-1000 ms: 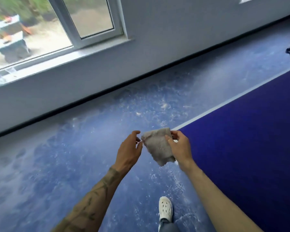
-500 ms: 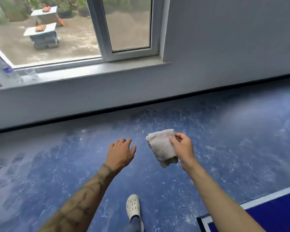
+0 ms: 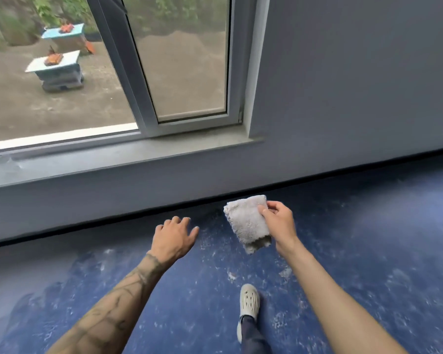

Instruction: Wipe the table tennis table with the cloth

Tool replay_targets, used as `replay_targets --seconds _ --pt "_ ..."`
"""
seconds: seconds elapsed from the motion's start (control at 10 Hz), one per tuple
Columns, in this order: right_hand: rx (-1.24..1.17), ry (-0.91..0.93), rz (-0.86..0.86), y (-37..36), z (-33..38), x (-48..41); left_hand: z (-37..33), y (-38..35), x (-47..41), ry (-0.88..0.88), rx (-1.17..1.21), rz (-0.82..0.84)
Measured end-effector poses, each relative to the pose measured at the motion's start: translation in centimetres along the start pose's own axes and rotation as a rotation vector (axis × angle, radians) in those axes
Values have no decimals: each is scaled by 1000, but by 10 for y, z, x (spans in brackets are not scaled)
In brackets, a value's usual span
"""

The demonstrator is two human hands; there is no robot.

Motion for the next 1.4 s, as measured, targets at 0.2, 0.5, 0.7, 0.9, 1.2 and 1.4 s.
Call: replay_targets --seconds 0.2,0.5,0.7,0.9,1.2,1.4 --pt "-13 -51 79 -40 56 -144 -22 55 -116 93 31 -11" --pt "31 -53 155 -128 111 -325 -23 108 -293 125 131 4" --pt "55 -148 126 -189 101 -436 -11 114 -420 86 136 40" --pt "85 -239 83 -235 89 -538 0 112 -502 73 156 98" --pt "134 -323 123 -276 21 -670 0 60 -599 126 141 123" --pt "406 -83 309 -257 52 -666 -15 64 -626 117 47 163"
Point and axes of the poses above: each hand's wrist, its own x-axis away from the middle knuckle, its own y-axis out of the back of the hand, z = x × y, the point moved 7 cm from there along -x, towards the middle knuckle, and after that the axes turned 6 degrees about -x, right-handed, at the moved point
